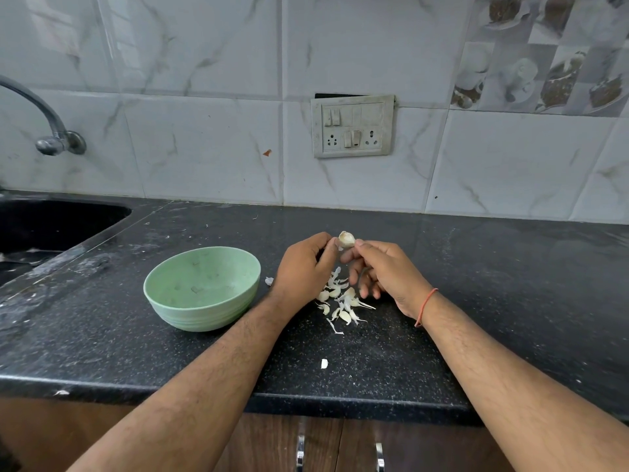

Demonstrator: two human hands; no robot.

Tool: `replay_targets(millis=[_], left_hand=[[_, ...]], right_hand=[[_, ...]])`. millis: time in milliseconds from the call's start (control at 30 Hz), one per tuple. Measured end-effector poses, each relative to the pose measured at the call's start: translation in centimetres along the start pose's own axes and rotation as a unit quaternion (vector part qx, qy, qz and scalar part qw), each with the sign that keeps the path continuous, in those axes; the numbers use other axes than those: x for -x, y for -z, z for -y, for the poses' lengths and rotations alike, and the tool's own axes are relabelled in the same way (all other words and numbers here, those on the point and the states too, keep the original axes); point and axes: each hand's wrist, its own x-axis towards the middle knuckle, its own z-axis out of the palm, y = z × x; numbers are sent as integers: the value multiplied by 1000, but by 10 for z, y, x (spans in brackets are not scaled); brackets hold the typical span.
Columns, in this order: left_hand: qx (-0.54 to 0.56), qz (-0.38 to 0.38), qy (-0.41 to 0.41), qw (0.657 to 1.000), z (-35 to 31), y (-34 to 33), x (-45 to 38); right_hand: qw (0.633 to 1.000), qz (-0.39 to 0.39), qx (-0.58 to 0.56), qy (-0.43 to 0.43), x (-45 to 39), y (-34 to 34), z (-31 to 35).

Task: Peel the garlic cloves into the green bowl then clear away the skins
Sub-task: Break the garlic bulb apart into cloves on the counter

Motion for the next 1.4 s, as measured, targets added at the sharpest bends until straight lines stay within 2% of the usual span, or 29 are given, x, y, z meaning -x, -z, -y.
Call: replay_targets(millis=[167, 367, 600, 767, 867, 967, 1067, 1233, 1400], left_hand=[[-18, -23, 36, 999, 5, 2, -4], [-118, 40, 37, 992, 9, 2, 2], [-141, 57, 42, 987, 7, 5, 4], [-141, 4, 30, 990, 1, 9, 3], [-124, 14, 51, 991, -4, 10, 3], [-71, -16, 41, 996, -2, 8, 3], [-69, -35, 33, 996, -1, 7, 3], [-5, 13, 37, 999, -4, 3, 3], [62, 45, 11, 997, -7, -1, 1]], right_hand=[[999, -49, 19, 10, -2, 2, -3], [987, -133, 78, 34, -5, 1, -10], [979, -127, 147, 59, -8, 0, -14], [976, -129, 159, 70, -8, 0, -14], [974, -129, 174, 72, -9, 0, -14], [971, -130, 184, 84, -7, 0, -12], [964, -119, 205, 118, -4, -2, -10], [952, -99, 230, 174, 2, -11, -4], [956, -92, 210, 184, 4, -17, -2]])
